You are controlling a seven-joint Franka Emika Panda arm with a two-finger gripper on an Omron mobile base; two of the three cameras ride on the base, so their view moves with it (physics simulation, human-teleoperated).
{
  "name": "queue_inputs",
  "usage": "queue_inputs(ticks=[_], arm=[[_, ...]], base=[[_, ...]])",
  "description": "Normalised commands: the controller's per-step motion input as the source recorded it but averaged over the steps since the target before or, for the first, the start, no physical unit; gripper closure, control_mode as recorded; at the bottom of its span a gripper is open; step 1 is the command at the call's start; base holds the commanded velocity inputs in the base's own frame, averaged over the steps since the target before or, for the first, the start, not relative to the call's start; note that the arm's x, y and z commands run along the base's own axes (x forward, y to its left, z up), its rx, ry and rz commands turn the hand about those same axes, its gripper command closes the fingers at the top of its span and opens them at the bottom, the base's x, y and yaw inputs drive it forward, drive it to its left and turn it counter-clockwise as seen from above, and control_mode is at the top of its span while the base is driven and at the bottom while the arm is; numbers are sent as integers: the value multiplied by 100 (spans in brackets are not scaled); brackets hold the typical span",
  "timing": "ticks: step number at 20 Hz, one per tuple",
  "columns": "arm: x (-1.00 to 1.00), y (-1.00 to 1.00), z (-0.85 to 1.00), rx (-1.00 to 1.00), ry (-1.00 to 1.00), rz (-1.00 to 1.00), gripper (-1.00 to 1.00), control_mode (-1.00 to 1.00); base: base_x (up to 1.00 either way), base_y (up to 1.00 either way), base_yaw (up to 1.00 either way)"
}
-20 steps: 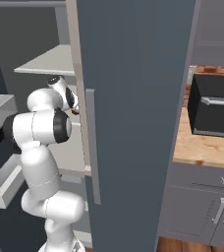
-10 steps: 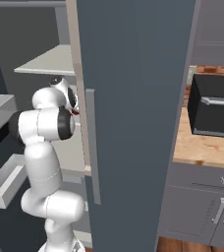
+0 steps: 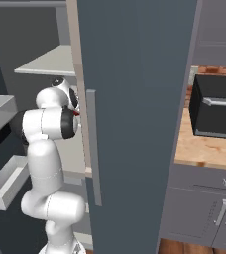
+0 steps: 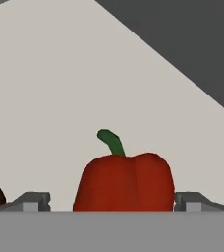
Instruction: Take the bell pepper, orange, and tangerine from the freezer and place them in the bowl on the counter.
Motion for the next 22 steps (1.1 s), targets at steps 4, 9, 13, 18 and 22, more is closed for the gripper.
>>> queue_inputs(ticks=[4,9,13,18,22], arm=[[7,3,-16,0,0,-4,-100,-100],[7,3,-16,0,0,-4,-100,-100],[6,4,-16,0,0,-4,-100,-100],[3,7,-16,0,0,-3,100,-100],[-6,0,-22,0,0,0,100,-100]], base=[[0,0,0],[0,0,0],[0,0,0],[0,0,0],[0,0,0]])
